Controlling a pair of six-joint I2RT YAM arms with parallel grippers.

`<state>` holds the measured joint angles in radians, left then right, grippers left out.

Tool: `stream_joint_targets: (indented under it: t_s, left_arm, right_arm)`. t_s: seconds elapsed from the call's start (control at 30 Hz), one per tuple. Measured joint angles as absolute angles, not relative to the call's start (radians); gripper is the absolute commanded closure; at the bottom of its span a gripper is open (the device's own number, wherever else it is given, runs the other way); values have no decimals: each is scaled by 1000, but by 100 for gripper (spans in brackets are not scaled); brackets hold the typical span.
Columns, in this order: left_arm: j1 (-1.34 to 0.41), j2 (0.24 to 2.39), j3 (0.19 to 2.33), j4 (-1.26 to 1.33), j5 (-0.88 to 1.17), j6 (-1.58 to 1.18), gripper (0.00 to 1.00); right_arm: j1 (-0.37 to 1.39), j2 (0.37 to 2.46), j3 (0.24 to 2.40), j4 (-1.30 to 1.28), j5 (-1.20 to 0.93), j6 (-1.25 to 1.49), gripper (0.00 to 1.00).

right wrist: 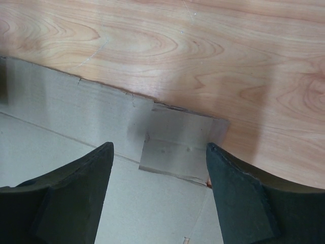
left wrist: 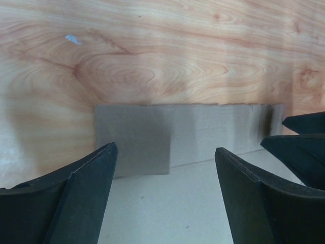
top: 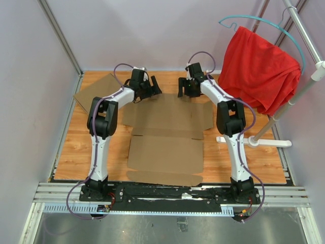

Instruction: Fold the paper box

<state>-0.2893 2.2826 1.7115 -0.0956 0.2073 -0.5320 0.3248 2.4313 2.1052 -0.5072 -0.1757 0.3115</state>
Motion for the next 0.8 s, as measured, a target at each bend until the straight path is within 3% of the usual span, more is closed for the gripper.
stream_joint_targets:
  t_s: [0.13, 0.3, 0.47, 0.63, 0.8]
  left_arm:
    - [-290, 2216, 1668, -135, 156, -511, 2]
    - [-289, 2020, 1559, -167, 91, -488, 1]
    - [-290, 1772, 1395, -142, 65, -491, 1]
    - [-290, 1572, 1096, -94, 68, -521, 3]
    - [-290, 1459, 828, -115, 60, -544, 3]
  right_arm:
    - [325, 2394, 2070, -516, -153, 310, 19]
    - [325, 2220, 1941, -553, -104, 302, 7]
    - [325, 1966, 1803, -572, -78, 301, 9]
    - [338, 1690, 1467, -580, -86, 339, 11]
    - [430, 1558, 1065, -572, -83, 421, 12]
